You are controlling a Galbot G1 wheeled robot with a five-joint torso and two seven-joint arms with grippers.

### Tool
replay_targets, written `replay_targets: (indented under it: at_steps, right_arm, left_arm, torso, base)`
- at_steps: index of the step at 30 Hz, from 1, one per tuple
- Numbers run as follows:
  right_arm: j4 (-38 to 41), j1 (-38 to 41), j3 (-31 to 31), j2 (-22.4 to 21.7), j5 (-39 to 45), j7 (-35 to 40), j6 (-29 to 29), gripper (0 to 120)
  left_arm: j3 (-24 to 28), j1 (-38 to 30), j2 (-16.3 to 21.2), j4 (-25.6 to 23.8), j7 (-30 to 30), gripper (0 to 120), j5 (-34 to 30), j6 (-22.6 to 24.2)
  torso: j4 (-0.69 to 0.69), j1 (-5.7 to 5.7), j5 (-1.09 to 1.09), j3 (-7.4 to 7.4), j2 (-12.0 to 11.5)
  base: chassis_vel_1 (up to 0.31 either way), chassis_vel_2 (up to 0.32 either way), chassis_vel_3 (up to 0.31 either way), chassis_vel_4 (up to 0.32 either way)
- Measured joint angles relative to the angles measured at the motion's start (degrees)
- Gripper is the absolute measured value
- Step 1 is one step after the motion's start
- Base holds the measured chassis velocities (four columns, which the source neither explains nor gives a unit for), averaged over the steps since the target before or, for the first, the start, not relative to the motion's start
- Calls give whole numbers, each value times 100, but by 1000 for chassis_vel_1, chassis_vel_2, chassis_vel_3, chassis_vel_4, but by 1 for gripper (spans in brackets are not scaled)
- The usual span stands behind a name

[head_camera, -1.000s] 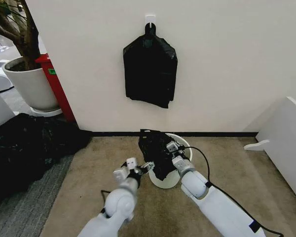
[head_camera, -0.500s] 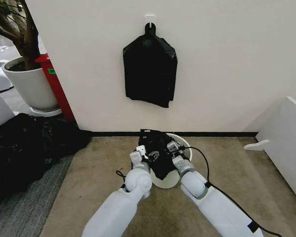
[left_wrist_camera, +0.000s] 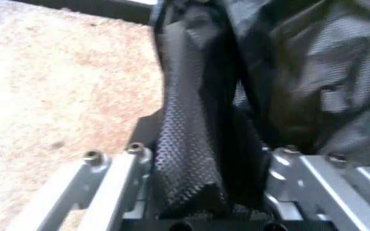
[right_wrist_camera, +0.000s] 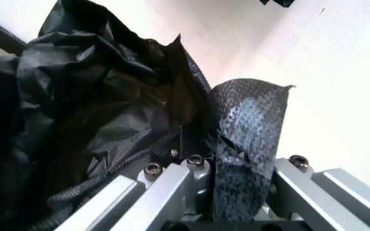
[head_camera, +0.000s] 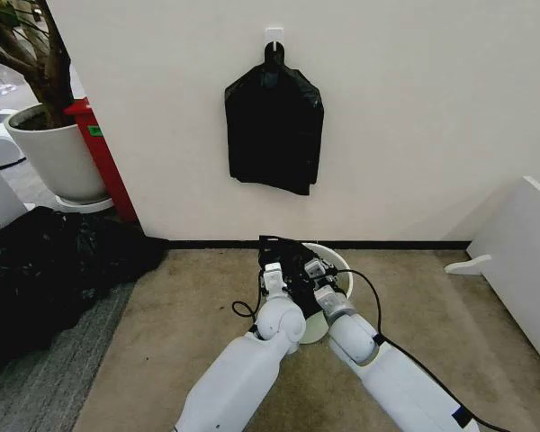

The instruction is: Place the garbage bag over the trash bin.

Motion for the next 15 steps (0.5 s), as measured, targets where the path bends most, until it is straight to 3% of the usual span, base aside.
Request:
replay_targets:
  at_steps: [9,15]
  right_arm:
    - [210,-89,21,-95,199,243,194,0]
    - [403,-181,-27,-165,294,397,223,0]
  left_arm:
    - [-89,178,339,-250,-19,6,-85,326]
    - [-238,330,791,-655,222,6,-375,192]
  torso:
    - [-2,0,-4,0,0]
    - [-2,0,-2,1,0]
  base:
    - [0,0,0,0]
    - [0,0,0,0]
